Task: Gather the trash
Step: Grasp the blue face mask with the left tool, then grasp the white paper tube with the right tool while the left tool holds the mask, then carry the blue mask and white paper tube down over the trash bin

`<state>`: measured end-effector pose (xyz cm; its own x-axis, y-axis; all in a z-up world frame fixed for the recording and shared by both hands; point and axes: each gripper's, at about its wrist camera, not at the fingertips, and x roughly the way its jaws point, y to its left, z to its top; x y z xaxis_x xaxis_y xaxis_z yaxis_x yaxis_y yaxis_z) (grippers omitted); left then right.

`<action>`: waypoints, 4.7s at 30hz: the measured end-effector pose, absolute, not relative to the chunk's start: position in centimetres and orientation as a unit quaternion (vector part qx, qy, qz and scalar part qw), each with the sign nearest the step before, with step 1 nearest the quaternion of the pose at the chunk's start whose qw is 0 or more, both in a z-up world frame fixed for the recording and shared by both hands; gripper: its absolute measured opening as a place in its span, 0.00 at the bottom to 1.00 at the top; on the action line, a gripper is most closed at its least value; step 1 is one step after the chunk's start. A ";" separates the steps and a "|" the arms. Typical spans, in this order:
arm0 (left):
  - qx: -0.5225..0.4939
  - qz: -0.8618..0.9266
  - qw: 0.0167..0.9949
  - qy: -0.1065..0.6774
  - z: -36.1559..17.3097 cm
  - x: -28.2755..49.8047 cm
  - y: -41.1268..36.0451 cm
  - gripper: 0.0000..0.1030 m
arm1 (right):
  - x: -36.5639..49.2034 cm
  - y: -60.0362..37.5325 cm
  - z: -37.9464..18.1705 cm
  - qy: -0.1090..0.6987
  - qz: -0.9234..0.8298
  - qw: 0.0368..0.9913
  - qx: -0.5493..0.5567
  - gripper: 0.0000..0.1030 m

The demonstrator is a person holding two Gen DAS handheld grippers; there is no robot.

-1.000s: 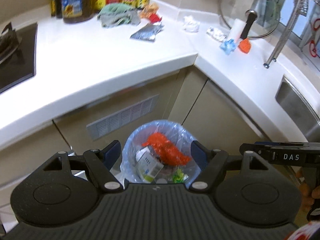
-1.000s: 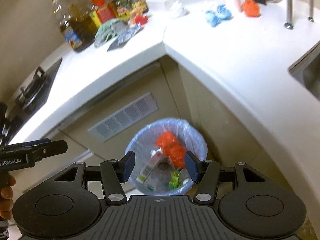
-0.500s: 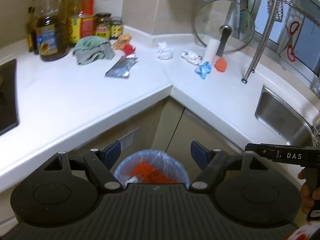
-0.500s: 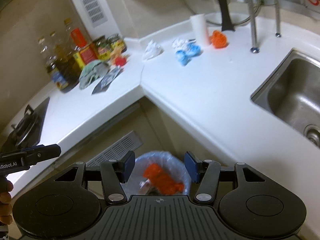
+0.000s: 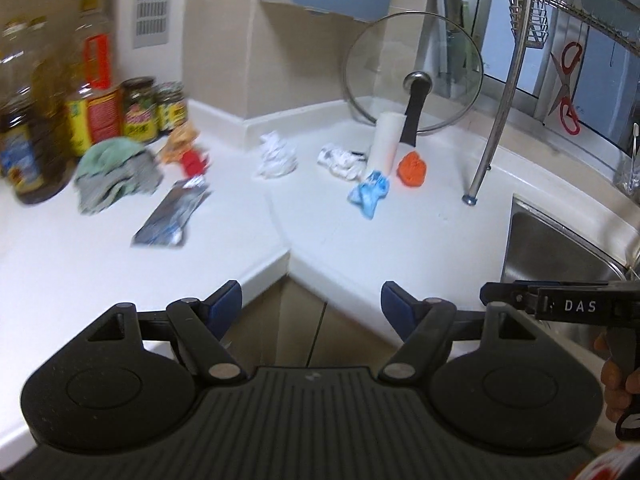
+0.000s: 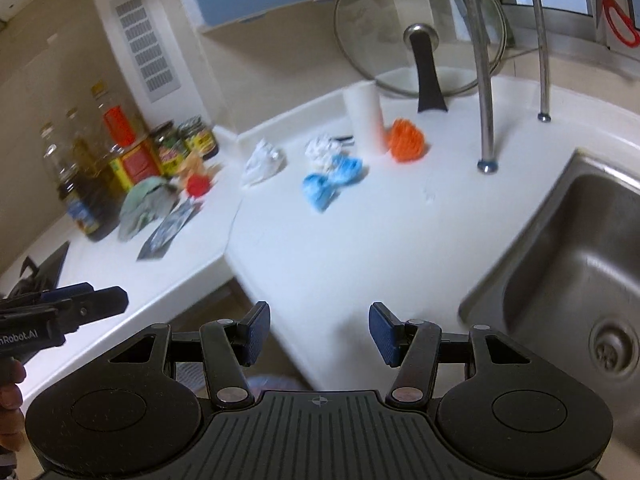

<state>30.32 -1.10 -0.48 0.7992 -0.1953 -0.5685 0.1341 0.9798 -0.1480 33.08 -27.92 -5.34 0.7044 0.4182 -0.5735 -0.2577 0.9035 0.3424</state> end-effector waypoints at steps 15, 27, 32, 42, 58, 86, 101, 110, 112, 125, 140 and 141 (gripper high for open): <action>-0.008 -0.117 0.943 0.310 -2.5 45.8 -8.5 0.66 | 44.4 -31.7 -5.8 0.314 0.180 0.925 0.120 0.54; 0.018 -0.110 0.931 0.348 -5.8 52.7 -10.6 0.49 | 48.8 -33.3 -6.8 0.313 0.179 0.922 0.139 0.54; 0.015 -0.112 0.928 0.355 -6.3 53.6 -10.5 0.34 | 49.5 -33.3 -7.0 0.313 0.180 0.922 0.141 0.54; 0.008 -0.119 0.933 0.340 -5.5 53.1 -9.7 0.11 | 50.8 -32.8 -6.9 0.307 0.189 0.922 0.138 0.54; -0.044 0.001 0.959 0.278 -0.4 51.8 -1.9 0.11 | 56.8 -28.7 -4.1 0.213 0.191 0.957 0.052 0.76; -0.062 0.085 0.954 0.281 -0.2 51.3 3.0 0.11 | 61.1 -23.3 -4.7 0.186 0.142 0.972 -0.007 0.47; -0.075 0.071 0.960 0.262 1.5 46.4 4.4 0.11 | 54.7 -24.6 -0.9 0.164 0.164 0.972 0.028 0.47; -0.083 0.048 0.962 0.258 1.9 40.1 5.2 0.11 | 47.1 -25.7 0.7 0.178 0.188 0.962 0.084 0.47; -0.083 0.042 0.962 0.258 1.9 38.4 5.4 0.11 | 45.0 -25.4 0.9 0.182 0.195 0.959 0.091 0.47; -0.094 0.008 0.954 0.284 -0.1 27.2 7.2 0.11 | 32.5 -20.8 -0.3 0.228 0.254 0.933 0.112 0.47; -0.142 0.023 0.914 0.380 -8.1 21.3 8.4 0.11 | 27.7 -16.1 -9.9 0.344 0.280 0.894 0.064 0.47; -0.146 0.028 0.910 0.386 -8.6 21.3 8.4 0.11 | 27.8 -15.9 -10.6 0.352 0.283 0.890 0.060 0.47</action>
<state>21.27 8.38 -8.64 0.7002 -0.0619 -0.7113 -0.1636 0.9558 -0.2442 27.80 -15.89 -10.58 0.5923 0.5462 -0.5923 -0.4625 0.8324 0.3052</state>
